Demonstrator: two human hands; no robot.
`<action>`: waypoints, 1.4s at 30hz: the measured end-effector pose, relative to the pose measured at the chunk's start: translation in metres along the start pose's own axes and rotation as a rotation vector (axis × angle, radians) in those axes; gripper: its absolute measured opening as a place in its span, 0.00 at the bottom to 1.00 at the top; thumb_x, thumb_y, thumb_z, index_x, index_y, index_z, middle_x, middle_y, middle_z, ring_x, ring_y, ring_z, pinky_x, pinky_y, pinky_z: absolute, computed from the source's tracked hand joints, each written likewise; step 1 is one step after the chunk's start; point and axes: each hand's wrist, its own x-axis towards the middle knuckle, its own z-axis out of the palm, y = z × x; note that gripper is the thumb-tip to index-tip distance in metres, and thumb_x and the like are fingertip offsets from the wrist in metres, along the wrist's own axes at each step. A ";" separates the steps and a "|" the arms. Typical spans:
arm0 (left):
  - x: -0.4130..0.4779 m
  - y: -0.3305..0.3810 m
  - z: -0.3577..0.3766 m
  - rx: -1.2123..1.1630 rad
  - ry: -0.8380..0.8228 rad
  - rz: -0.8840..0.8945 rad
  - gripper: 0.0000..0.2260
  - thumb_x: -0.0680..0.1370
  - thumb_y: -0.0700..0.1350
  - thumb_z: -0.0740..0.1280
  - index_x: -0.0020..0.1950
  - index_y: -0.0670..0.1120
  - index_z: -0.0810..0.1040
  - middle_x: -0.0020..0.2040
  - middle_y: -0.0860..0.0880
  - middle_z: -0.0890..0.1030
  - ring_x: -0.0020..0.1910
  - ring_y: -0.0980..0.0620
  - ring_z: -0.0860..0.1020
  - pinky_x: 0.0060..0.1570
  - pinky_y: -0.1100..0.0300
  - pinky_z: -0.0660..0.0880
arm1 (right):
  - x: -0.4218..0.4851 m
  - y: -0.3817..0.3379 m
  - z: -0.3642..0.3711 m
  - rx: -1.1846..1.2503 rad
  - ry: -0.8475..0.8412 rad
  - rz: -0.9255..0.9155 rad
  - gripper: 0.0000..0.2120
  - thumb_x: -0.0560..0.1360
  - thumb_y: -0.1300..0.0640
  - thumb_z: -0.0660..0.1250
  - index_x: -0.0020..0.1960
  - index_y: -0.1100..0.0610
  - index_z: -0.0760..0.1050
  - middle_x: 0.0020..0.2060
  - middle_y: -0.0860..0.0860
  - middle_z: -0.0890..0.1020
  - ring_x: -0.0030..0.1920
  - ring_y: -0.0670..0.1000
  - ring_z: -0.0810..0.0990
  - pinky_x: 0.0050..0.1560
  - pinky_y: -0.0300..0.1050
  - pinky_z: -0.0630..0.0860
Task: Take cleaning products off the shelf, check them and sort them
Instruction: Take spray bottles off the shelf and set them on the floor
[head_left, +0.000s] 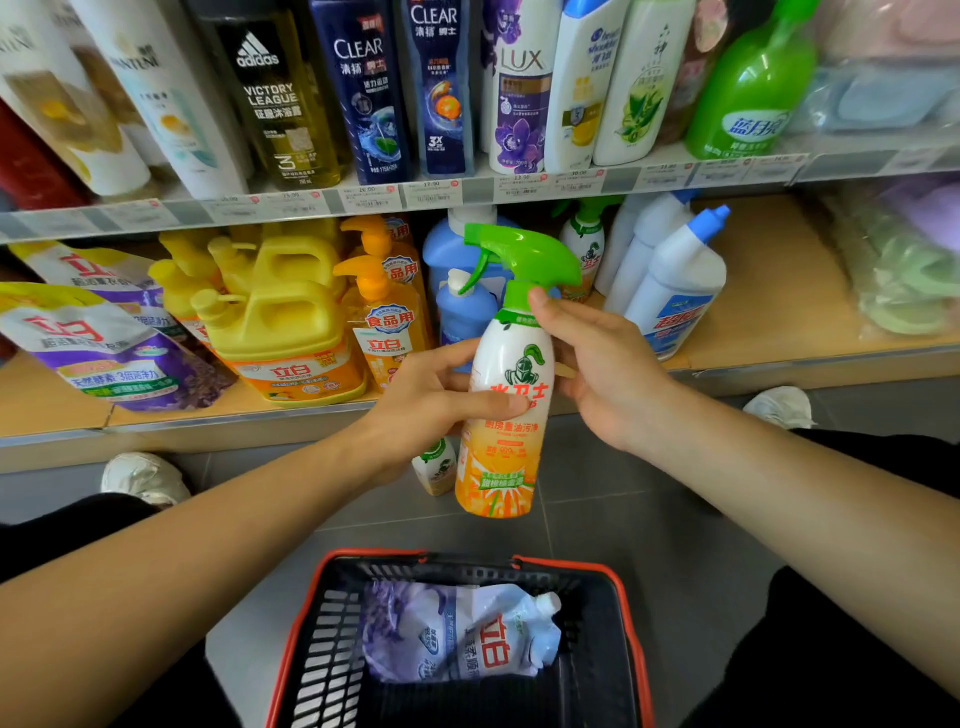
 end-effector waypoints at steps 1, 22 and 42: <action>0.000 0.000 -0.001 -0.019 -0.003 -0.002 0.21 0.70 0.45 0.79 0.62 0.52 0.82 0.54 0.45 0.87 0.52 0.44 0.86 0.47 0.53 0.83 | 0.000 0.000 0.000 0.009 -0.034 0.005 0.11 0.75 0.48 0.72 0.53 0.52 0.84 0.51 0.52 0.87 0.47 0.49 0.85 0.47 0.49 0.79; -0.008 0.010 -0.031 -0.064 0.215 -0.040 0.23 0.71 0.57 0.72 0.60 0.43 0.80 0.56 0.44 0.86 0.54 0.43 0.85 0.50 0.54 0.83 | -0.002 0.011 -0.024 -0.284 -0.088 -0.195 0.29 0.59 0.62 0.83 0.57 0.53 0.78 0.50 0.53 0.85 0.52 0.53 0.85 0.46 0.48 0.83; -0.014 -0.005 -0.029 0.501 0.077 0.450 0.33 0.68 0.44 0.81 0.70 0.42 0.73 0.62 0.48 0.81 0.62 0.49 0.81 0.61 0.49 0.79 | -0.034 -0.018 -0.004 -0.747 -0.283 -0.842 0.30 0.68 0.58 0.79 0.68 0.61 0.76 0.73 0.57 0.71 0.73 0.53 0.70 0.70 0.53 0.72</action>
